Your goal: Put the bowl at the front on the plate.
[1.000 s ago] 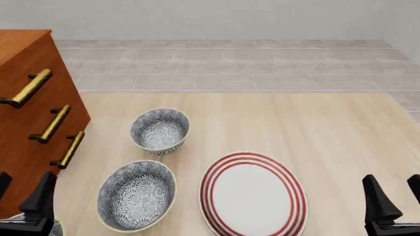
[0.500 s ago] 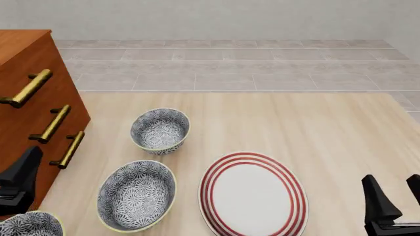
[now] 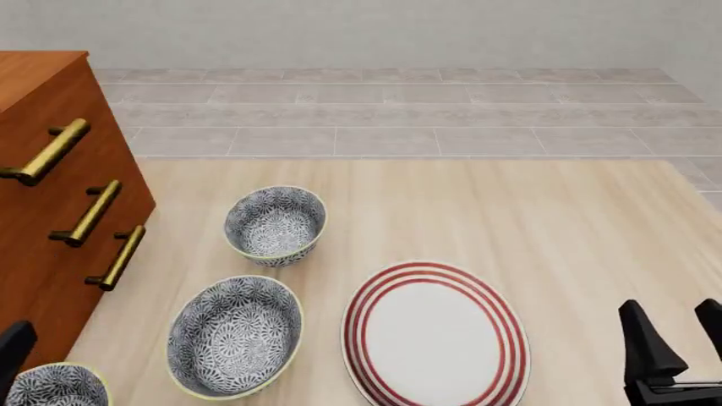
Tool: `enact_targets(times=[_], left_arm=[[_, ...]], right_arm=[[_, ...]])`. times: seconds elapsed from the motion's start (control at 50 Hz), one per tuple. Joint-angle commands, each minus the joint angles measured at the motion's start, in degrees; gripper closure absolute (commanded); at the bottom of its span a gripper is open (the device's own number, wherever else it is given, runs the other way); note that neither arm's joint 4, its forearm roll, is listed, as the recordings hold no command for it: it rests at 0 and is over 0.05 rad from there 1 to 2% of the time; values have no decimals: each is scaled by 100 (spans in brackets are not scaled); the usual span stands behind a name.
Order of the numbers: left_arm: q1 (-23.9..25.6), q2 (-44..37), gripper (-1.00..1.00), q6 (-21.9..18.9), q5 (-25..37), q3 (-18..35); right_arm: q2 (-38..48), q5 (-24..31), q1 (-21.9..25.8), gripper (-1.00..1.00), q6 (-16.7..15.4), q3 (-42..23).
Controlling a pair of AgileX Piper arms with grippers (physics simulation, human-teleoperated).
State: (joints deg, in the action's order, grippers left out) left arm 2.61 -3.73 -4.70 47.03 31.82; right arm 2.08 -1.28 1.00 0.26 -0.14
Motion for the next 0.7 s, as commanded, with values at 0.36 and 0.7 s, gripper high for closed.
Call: enact_targets(times=[0.36, 0.7], left_arm=[[-70, 373, -100, -436, 2170, 384], [33, 373, -100, -319, 1873, -809]], right_arm=[[125, -100, 13, -100, 136, 7], [97, -96, 12, -100, 169, 7]])
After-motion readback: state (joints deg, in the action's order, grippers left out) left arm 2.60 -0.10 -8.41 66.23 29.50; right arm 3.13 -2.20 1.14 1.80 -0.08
